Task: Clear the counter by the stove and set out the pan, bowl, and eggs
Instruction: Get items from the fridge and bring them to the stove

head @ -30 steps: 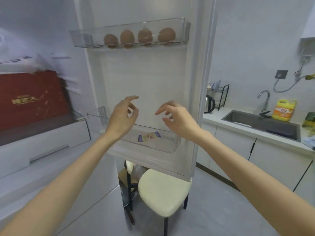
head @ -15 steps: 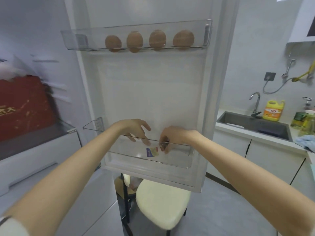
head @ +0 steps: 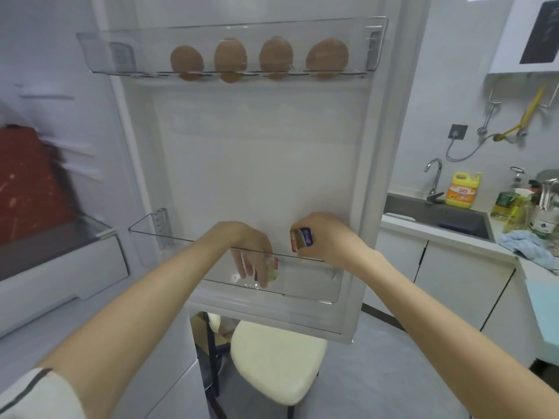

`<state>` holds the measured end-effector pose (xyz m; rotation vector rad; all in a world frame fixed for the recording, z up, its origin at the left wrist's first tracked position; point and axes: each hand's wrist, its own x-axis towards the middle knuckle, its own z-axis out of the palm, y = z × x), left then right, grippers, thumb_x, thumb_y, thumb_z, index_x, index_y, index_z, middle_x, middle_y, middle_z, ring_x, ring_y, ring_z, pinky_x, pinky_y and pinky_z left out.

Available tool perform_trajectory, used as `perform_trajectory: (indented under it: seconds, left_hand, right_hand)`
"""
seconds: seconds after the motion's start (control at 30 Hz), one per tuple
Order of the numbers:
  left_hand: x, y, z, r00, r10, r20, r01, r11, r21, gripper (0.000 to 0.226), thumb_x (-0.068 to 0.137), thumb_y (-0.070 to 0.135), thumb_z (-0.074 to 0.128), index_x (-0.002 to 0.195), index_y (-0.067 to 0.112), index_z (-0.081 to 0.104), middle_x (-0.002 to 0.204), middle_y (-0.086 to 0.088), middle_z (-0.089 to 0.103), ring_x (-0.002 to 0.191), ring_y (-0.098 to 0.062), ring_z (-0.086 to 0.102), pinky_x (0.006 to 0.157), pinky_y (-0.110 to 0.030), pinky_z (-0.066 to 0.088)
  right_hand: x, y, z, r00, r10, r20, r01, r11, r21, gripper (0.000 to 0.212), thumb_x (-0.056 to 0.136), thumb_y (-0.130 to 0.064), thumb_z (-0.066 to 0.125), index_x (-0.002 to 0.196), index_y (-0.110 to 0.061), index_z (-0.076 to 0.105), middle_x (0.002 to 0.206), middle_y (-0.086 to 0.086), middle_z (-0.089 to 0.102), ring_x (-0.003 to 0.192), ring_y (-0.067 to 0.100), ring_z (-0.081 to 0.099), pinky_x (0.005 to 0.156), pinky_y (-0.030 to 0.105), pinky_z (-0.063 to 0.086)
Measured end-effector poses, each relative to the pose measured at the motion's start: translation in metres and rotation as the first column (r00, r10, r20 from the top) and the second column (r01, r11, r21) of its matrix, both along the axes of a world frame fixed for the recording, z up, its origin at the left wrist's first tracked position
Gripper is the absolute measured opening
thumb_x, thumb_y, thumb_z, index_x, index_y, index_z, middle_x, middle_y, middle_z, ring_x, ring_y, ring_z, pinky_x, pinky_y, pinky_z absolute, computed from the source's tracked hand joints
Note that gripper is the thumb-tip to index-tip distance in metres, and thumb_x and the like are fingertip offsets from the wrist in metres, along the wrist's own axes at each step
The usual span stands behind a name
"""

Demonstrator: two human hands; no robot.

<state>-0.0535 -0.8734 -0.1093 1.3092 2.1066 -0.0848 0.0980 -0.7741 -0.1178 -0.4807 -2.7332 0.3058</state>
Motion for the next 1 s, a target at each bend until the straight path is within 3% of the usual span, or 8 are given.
perform_trajectory:
  seconds: [0.13,0.2,0.3,0.43,0.6,0.73,0.87,1.0]
  left_hand:
    - [-0.009,-0.009,-0.002,0.994,0.02,0.111,-0.044,0.975,0.217,0.019,0.078,0.014,0.075,0.094,0.008,0.067,0.097,-0.013,0.069,0.074,-0.014,0.067,0.068,-0.023,0.058]
    - [-0.011,-0.015,-0.001,0.978,0.062,0.2,-0.134,0.918,0.372,0.02,0.083,0.017,0.071,0.097,0.002,0.067,0.089,-0.011,0.068,0.073,-0.015,0.067,0.068,-0.024,0.059]
    - [-0.004,-0.029,0.008,0.934,0.098,0.343,-0.296,0.747,0.594,0.022,0.088,0.024,0.066,0.097,0.004,0.066,0.084,-0.005,0.068,0.07,-0.012,0.067,0.067,-0.023,0.059]
    - [0.024,-0.046,0.024,0.884,0.12,0.451,-0.447,0.494,0.745,0.021,0.091,0.027,0.06,0.107,0.013,0.059,0.09,-0.003,0.065,0.072,-0.01,0.066,0.058,-0.015,0.055]
    - [0.088,-0.046,0.032,0.867,-0.006,0.498,-0.474,0.293,0.83,0.026,0.092,0.026,0.06,0.114,0.015,0.053,0.092,-0.006,0.065,0.057,-0.007,0.063,0.053,-0.02,0.053]
    - [0.142,-0.032,0.031,0.853,-0.162,0.497,-0.442,0.285,0.851,0.023,0.095,0.021,0.053,0.118,0.015,0.05,0.091,-0.012,0.062,0.057,-0.01,0.06,0.052,-0.023,0.052]
    - [0.205,-0.001,0.026,0.843,-0.272,0.465,-0.35,0.378,0.857,0.022,0.099,0.017,0.045,0.121,0.014,0.047,0.088,-0.008,0.06,0.061,-0.011,0.059,0.054,-0.021,0.053]
    - [0.274,0.038,0.01,0.82,-0.306,0.484,-0.298,0.493,0.817,0.026,0.1,0.016,0.043,0.125,0.017,0.046,0.096,-0.004,0.055,0.072,-0.014,0.059,0.062,-0.021,0.058]
  right_hand:
    - [0.004,-0.006,0.0,0.996,-0.021,-0.089,0.02,1.0,-0.008,0.026,0.076,-0.022,0.074,0.101,-0.015,0.068,0.097,0.004,0.061,0.086,0.021,0.056,0.076,0.034,0.05]
    - [0.005,-0.005,0.0,0.987,-0.013,-0.161,0.009,1.0,-0.024,0.028,0.078,-0.022,0.072,0.105,-0.015,0.067,0.098,0.003,0.06,0.085,0.019,0.056,0.076,0.032,0.05]
    - [0.012,-0.009,0.003,0.933,0.034,-0.357,-0.073,0.993,-0.095,0.04,0.08,-0.021,0.073,0.118,-0.02,0.063,0.102,-0.005,0.055,0.079,0.01,0.055,0.073,0.02,0.05]
    - [0.033,-0.017,0.01,0.749,0.076,-0.659,-0.166,0.983,-0.075,0.048,0.077,-0.015,0.077,0.123,-0.015,0.062,0.109,-0.003,0.056,0.08,0.007,0.058,0.075,0.018,0.054]
    - [0.082,-0.015,0.01,0.661,0.12,-0.741,-0.093,0.993,0.077,0.051,0.079,-0.015,0.075,0.126,-0.008,0.058,0.115,0.005,0.056,0.085,0.006,0.056,0.076,0.016,0.054]
    - [0.139,0.001,-0.002,0.682,0.052,-0.729,0.018,0.996,0.089,0.052,0.081,-0.015,0.074,0.129,-0.008,0.055,0.119,0.007,0.056,0.091,0.01,0.058,0.077,0.015,0.054]
    - [0.218,0.02,-0.021,0.736,-0.064,-0.673,0.148,0.987,0.068,0.054,0.08,-0.016,0.075,0.13,-0.009,0.054,0.121,0.007,0.056,0.096,0.012,0.058,0.077,0.02,0.056]
    - [0.304,0.03,-0.041,0.721,-0.225,-0.655,0.304,0.953,0.007,0.054,0.08,-0.016,0.076,0.129,-0.011,0.055,0.12,0.005,0.056,0.097,0.01,0.057,0.079,0.014,0.054]
